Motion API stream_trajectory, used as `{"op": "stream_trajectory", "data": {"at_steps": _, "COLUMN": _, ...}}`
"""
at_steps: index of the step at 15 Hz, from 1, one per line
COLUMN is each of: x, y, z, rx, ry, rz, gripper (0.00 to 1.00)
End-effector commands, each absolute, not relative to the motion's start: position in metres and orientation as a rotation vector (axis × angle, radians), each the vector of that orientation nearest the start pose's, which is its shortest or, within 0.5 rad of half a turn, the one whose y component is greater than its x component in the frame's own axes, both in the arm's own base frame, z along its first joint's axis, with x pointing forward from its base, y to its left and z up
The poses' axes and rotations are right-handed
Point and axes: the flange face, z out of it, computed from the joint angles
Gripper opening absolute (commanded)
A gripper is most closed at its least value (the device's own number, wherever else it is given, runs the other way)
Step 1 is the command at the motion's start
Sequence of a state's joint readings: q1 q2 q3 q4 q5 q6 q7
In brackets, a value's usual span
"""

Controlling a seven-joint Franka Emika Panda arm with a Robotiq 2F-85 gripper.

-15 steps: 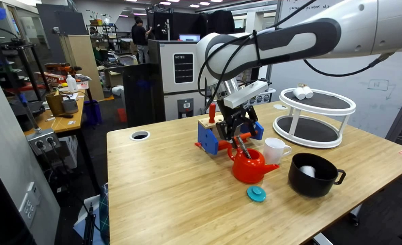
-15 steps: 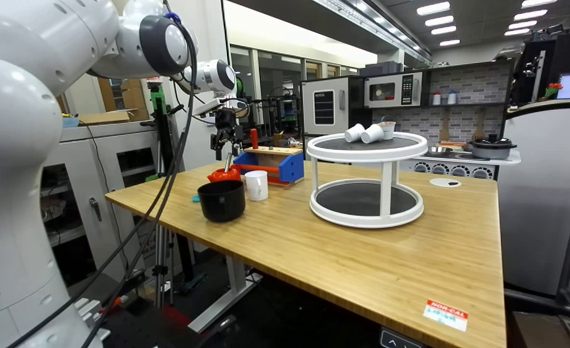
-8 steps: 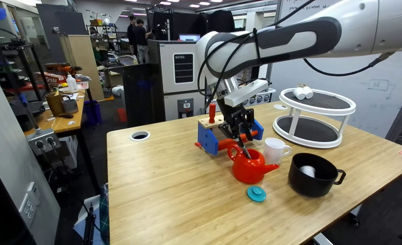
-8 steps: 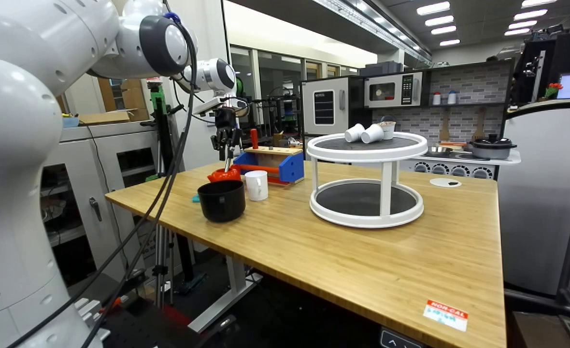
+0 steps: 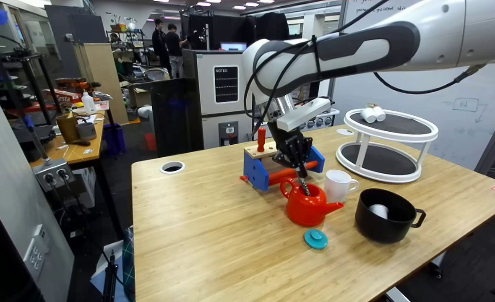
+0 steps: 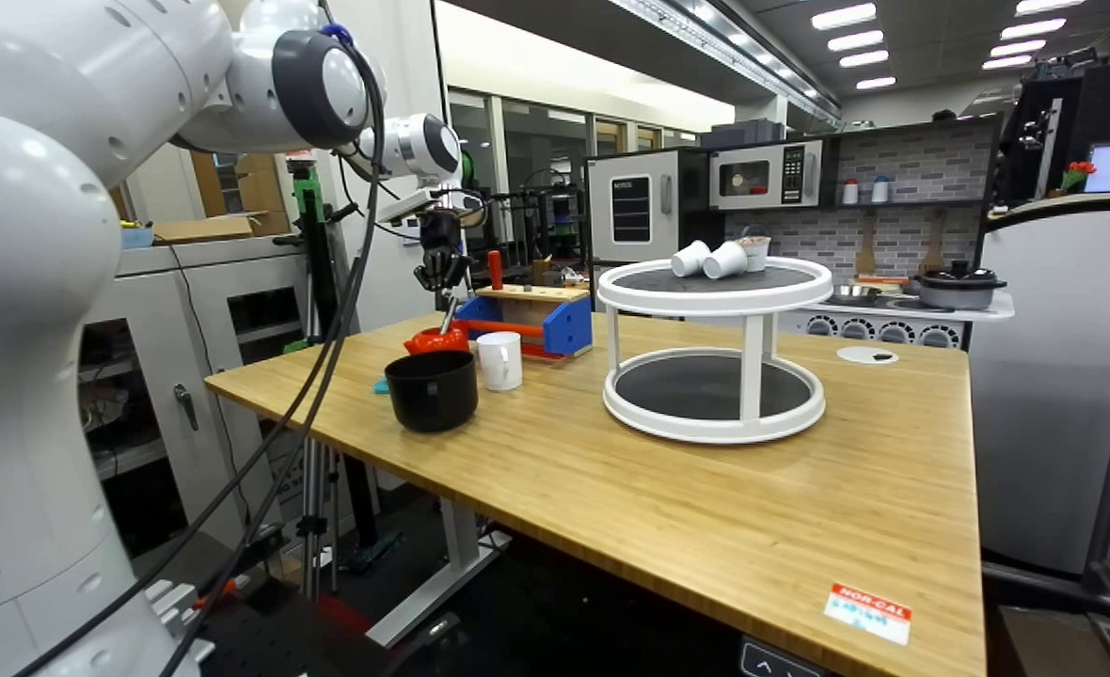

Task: Put one of the cups atop the stand in the mug and another in the bowl, then place the marker in the kettle on the table

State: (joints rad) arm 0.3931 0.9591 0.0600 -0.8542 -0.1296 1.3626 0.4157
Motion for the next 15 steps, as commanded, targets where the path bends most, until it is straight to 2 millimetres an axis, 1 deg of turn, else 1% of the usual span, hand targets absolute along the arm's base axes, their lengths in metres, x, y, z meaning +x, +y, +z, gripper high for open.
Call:
{"op": "stream_trajectory", "data": {"at_steps": 1, "x": 0.6736, "y": 0.2862, "z": 0.3035, "rx": -3.31, "ry": -0.062, "rz": 0.672, "gripper": 0.0}}
{"op": "stream_trajectory", "data": {"at_steps": 9, "x": 0.6749, "y": 0.2845, "z": 0.3061, "rx": -3.313, "ry": -0.065, "rz": 0.664, "gripper": 0.0}}
{"op": "stream_trajectory", "data": {"at_steps": 10, "x": 0.675, "y": 0.2847, "z": 0.3068, "rx": -3.314, "ry": -0.068, "rz": 0.661, "gripper": 0.09}}
{"op": "stream_trajectory", "data": {"at_steps": 11, "x": 0.6751, "y": 0.2847, "z": 0.3072, "rx": -3.316, "ry": -0.069, "rz": 0.66, "gripper": 0.28}}
{"op": "stream_trajectory", "data": {"at_steps": 12, "x": 0.6751, "y": 0.2847, "z": 0.3075, "rx": -3.318, "ry": -0.068, "rz": 0.66, "gripper": 0.33}}
{"op": "stream_trajectory", "data": {"at_steps": 15, "x": 0.6754, "y": 0.2849, "z": 0.3081, "rx": -3.319, "ry": -0.069, "rz": 0.658, "gripper": 0.55}}
